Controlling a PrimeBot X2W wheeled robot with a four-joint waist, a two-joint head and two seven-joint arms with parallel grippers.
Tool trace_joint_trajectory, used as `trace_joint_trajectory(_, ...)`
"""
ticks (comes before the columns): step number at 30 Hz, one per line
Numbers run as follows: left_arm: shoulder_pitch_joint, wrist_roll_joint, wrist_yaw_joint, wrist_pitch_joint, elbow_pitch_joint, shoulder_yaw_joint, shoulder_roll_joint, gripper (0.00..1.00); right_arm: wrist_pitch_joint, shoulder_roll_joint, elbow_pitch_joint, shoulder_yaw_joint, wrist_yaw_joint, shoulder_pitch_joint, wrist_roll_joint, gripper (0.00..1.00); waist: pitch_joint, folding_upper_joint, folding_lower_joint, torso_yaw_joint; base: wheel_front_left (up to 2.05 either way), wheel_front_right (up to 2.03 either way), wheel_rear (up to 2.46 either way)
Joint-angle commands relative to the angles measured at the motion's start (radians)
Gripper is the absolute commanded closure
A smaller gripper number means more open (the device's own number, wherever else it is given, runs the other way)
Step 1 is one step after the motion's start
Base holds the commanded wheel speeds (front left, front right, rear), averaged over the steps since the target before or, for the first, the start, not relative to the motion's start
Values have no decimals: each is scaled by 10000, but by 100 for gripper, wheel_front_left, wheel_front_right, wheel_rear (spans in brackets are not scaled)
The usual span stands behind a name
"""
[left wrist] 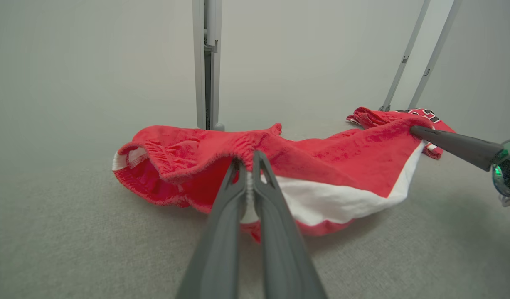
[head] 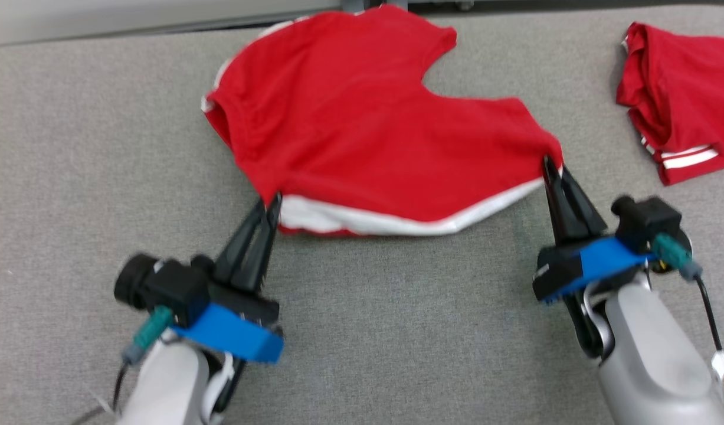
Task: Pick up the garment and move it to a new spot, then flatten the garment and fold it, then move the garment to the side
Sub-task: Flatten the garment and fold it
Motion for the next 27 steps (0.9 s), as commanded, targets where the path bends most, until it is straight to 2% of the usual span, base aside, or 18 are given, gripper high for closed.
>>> trace_joint_trajectory(1, 515, 26, 14, -29, -148, 49, -56, 100, -6, -85, -229, 19, -4, 515, 111, 100, -362, 0, 3, 15, 0, 0, 0)
trace_joint_trajectory(7, 2089, 32, 9, -28, -315, -302, -306, 100, -7, 1, -782, -198, -4, 2375, 373, 100, -1073, 0, 3, 104, 0, 0, 0)
trace_joint_trajectory(14, 3424, -13, 7, -28, -460, -519, -249, 100, -1, 278, -1181, -311, -4, 4167, 473, 100, -1842, 0, 3, 67, 0, 0, 0)
trace_joint_trajectory(27, 4857, -169, 6, -28, -628, -375, -448, 100, 725, 421, -2558, -928, -4, 6019, 701, 100, -2399, 0, 3, 286, 0, 0, 0)
